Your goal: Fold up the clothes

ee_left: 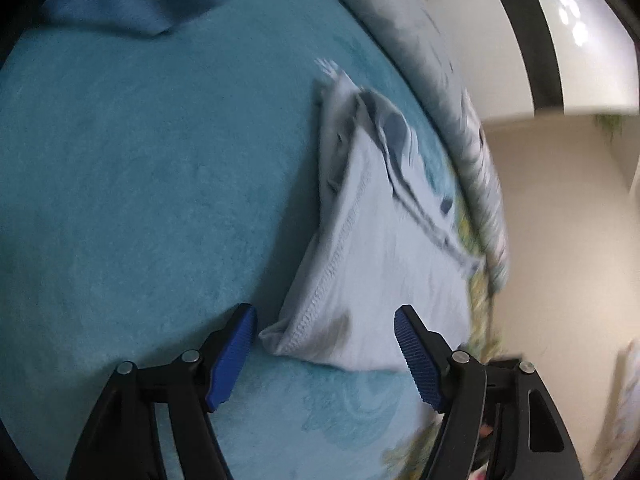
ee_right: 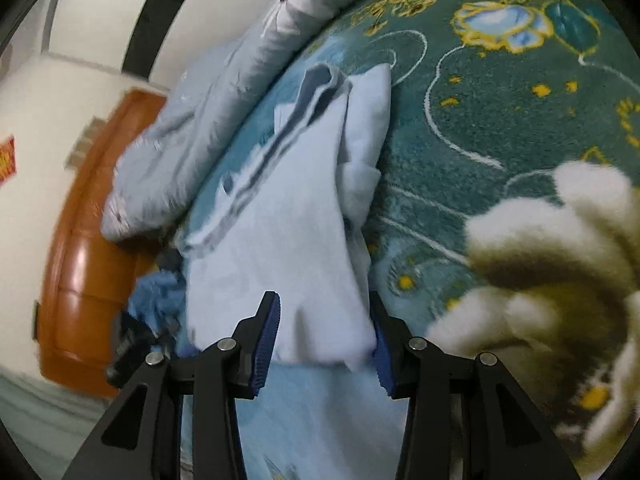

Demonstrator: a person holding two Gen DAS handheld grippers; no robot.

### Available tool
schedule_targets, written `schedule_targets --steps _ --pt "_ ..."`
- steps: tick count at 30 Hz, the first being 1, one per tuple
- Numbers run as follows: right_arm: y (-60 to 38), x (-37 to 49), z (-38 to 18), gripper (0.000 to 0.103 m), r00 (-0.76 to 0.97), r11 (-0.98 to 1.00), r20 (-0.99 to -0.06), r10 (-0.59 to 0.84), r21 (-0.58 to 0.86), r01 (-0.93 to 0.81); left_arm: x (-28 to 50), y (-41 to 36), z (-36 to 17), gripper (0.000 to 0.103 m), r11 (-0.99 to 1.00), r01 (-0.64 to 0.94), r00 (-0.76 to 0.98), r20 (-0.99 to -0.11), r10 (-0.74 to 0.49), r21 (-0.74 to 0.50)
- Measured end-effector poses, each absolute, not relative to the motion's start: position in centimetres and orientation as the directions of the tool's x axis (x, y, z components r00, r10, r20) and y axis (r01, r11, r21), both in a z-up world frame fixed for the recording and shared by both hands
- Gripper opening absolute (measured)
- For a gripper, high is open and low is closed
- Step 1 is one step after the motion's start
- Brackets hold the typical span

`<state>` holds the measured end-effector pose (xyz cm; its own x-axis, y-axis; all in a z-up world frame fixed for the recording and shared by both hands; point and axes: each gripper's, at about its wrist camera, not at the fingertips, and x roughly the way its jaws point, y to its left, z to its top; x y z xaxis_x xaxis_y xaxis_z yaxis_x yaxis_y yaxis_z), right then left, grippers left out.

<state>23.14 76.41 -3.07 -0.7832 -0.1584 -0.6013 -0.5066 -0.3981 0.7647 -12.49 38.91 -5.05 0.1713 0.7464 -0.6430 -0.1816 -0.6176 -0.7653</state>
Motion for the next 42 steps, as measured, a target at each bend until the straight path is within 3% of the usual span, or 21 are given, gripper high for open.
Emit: schedule_targets --steps 1,3,5,7,14,26,35,42 --pt "76.5 23.3 -3.3 0.025 -0.796 -0.376 -0.584 -0.158 0.781 -0.498 -12.5 38.4 -5.2 0.072 -0.606 -0.145 0.157 -0.623 0.766 -0.782" --pt "76.7 23.5 -3.9 0.01 -0.817 -0.332 -0.554 -0.162 0.81 -0.483 -12.5 37.9 -5.7 0.055 -0.6 -0.099 0.136 -0.608 0.782 -0.794" --pt "76.8 23.8 -4.1 0.008 -0.822 -0.318 -0.549 -0.154 0.815 -0.485 -12.3 37.8 -6.1 0.02 -0.611 -0.077 0.126 -0.615 0.778 -0.788" --pt "76.7 23.7 -3.8 0.007 -0.827 -0.319 -0.545 -0.142 0.816 -0.483 -12.0 37.8 -6.6 0.011 -0.621 -0.055 0.116 -0.623 0.774 -0.782" --pt "75.4 25.2 -0.6 0.006 -0.848 -0.372 -0.513 -0.136 0.819 -0.436 -9.8 36.2 -4.3 0.008 -0.631 -0.078 0.065 -0.635 0.769 -0.772" --pt "66.6 35.4 0.7 0.006 -0.836 -0.457 -0.503 -0.217 0.809 -0.368 0.9 24.9 -2.4 0.007 -0.613 -0.217 0.073 -0.639 0.766 -0.759" --pt "64.2 36.7 -1.8 0.006 -0.802 -0.431 -0.559 -0.208 0.789 -0.438 2.3 24.7 -3.2 0.007 -0.638 -0.273 0.084 -0.678 0.73 -0.72" --pt "64.0 36.7 -0.3 0.011 -0.752 -0.56 -0.638 -0.164 0.688 -0.462 1.3 25.5 -1.5 0.013 -0.618 -0.368 0.088 -0.687 0.721 -0.695"
